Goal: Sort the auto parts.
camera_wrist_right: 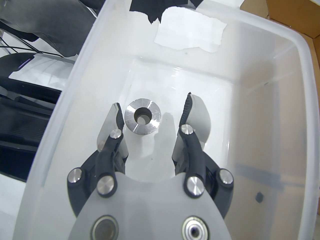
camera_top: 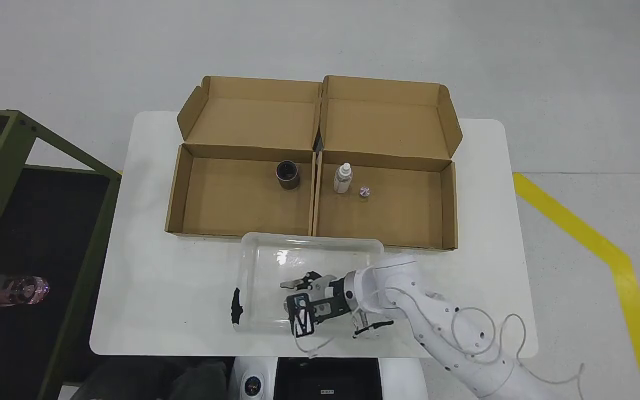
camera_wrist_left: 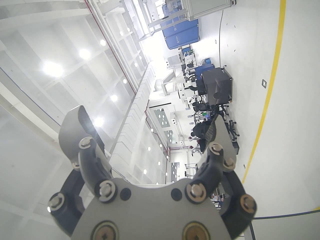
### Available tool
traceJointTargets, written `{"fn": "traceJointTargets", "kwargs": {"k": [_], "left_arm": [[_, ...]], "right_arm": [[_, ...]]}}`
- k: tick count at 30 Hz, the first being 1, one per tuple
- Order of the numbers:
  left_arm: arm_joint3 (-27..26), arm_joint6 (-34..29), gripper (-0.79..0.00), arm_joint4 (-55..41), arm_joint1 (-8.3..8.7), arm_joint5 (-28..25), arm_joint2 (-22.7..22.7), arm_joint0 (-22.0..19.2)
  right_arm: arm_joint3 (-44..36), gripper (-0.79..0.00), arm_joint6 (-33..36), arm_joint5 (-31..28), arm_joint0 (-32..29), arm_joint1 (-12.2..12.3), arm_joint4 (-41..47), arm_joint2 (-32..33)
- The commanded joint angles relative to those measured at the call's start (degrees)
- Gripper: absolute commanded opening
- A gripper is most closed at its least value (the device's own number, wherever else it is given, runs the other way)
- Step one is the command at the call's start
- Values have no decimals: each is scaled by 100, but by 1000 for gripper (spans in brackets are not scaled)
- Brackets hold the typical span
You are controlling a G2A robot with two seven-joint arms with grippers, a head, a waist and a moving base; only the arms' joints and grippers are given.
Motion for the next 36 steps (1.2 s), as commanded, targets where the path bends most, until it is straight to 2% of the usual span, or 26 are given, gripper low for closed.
{"fn": "traceJointTargets", "kwargs": {"k": [1,8,12,16,18,19,36], "left_arm": [[0,0,0,0,0,0,0,0],[0,0,0,0,0,0,0,0],[0,0,0,0,0,0,0,0],[0,0,0,0,0,0,0,0],[0,0,0,0,0,0,0,0],[0,0,0,0,0,0,0,0],[0,0,0,0,0,0,0,0]], "right_arm": [[55,-394,-18,32,28,-6,-21,-39],[286,-406,-79,124,176,-57,-59,-250],[425,-443,-96,113,284,-93,-43,-373],[510,-625,-111,115,367,-117,-28,-446],[530,-751,-120,103,402,-122,-14,-458],[524,-782,-126,91,419,-123,-4,-458],[44,-785,-441,-65,515,-60,639,-116]]}}
